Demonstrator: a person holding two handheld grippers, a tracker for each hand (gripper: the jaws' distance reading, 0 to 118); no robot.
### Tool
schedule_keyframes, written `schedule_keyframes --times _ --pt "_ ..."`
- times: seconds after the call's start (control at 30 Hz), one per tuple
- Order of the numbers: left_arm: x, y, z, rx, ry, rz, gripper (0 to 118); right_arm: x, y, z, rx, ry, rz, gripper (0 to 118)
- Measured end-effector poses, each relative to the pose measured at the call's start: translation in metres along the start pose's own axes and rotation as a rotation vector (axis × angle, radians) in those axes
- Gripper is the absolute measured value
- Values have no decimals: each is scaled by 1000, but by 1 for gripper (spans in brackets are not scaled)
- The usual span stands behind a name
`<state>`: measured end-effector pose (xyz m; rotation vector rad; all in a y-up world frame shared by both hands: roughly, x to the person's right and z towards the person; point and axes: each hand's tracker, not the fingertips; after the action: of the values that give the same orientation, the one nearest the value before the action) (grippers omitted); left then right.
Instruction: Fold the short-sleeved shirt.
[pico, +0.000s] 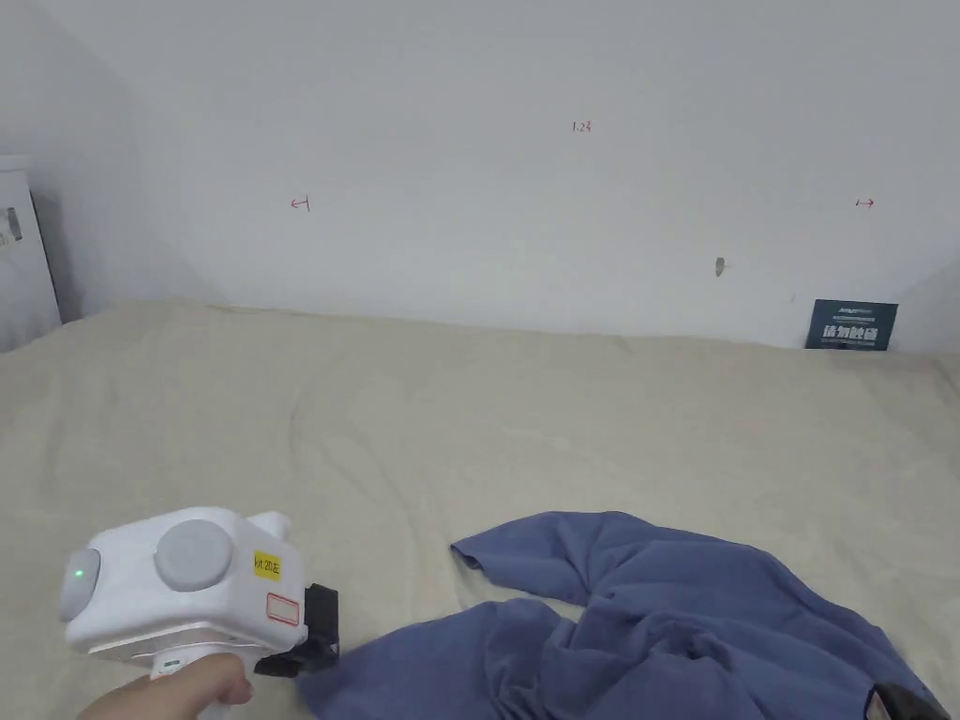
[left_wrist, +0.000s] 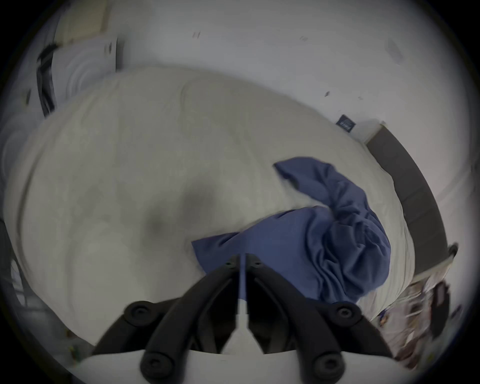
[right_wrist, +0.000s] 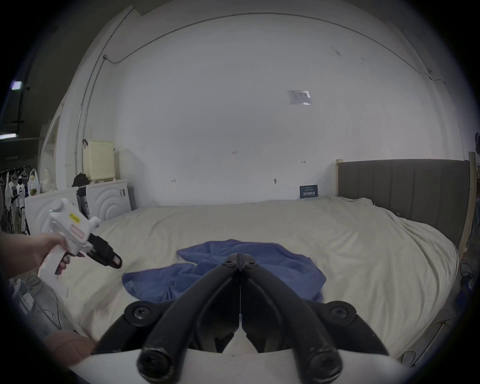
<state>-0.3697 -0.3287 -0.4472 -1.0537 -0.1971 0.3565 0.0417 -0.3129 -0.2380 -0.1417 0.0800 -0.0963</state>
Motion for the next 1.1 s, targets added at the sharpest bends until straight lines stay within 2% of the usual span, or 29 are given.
schedule_keyframes --times 0.03,0.1,0.13,0.23,0.37,0.4,0.47,0.5,0.57,0.63,0.67,0.7,0.73,0.8,0.9,1.03,1.1 --pt "-7 1 -10 -16 1 57 45 -1 -3 -1 -6 1 9 0" --pt "-10 1 -25 -29 35 23 105 -2 -7 -5 -24 8 23 0" --pt "-8 1 -31 -27 85 -17 116 -1 -8 -8 -38 15 26 0" --pt "-2 3 -38 7 127 -101 118 0 -11 -14 -52 16 23 0" --pt "1 9 -55 -37 107 -81 118 0 -12 -21 -64 17 16 0" --pt "5 8 -61 -60 104 -90 117 0 -12 -23 -65 18 13 0" --pt "21 -1 -65 -96 145 -175 102 -1 -13 -23 -65 19 11 0" --pt "32 -8 -66 -57 169 -269 89 -1 -13 -24 -65 20 13 0" --pt "47 -21 -74 -21 315 -476 77 -2 -14 -26 -68 22 16 0" --pt "50 -25 -67 2 227 -499 41 -2 -16 -28 -76 25 11 0" --pt "52 -27 -61 14 205 -486 31 -2 -17 -29 -78 25 9 0" --pt "57 -30 -54 64 224 -488 31 -2 -18 -30 -80 24 8 0" --pt "60 -35 -46 95 157 -493 3 -1 -19 -31 -82 23 8 0" --pt "64 -39 -41 69 80 -520 3 1 -20 -34 -84 15 13 0" --pt "64 -45 -49 23 92 -520 3 5 -11 -47 -85 8 15 0" --pt "57 -57 -41 160 80 -476 3 14 30 -87 -23 -16 41 0" --pt "55 -63 -35 218 63 -449 3 16 55 -126 -63 24 80 0"
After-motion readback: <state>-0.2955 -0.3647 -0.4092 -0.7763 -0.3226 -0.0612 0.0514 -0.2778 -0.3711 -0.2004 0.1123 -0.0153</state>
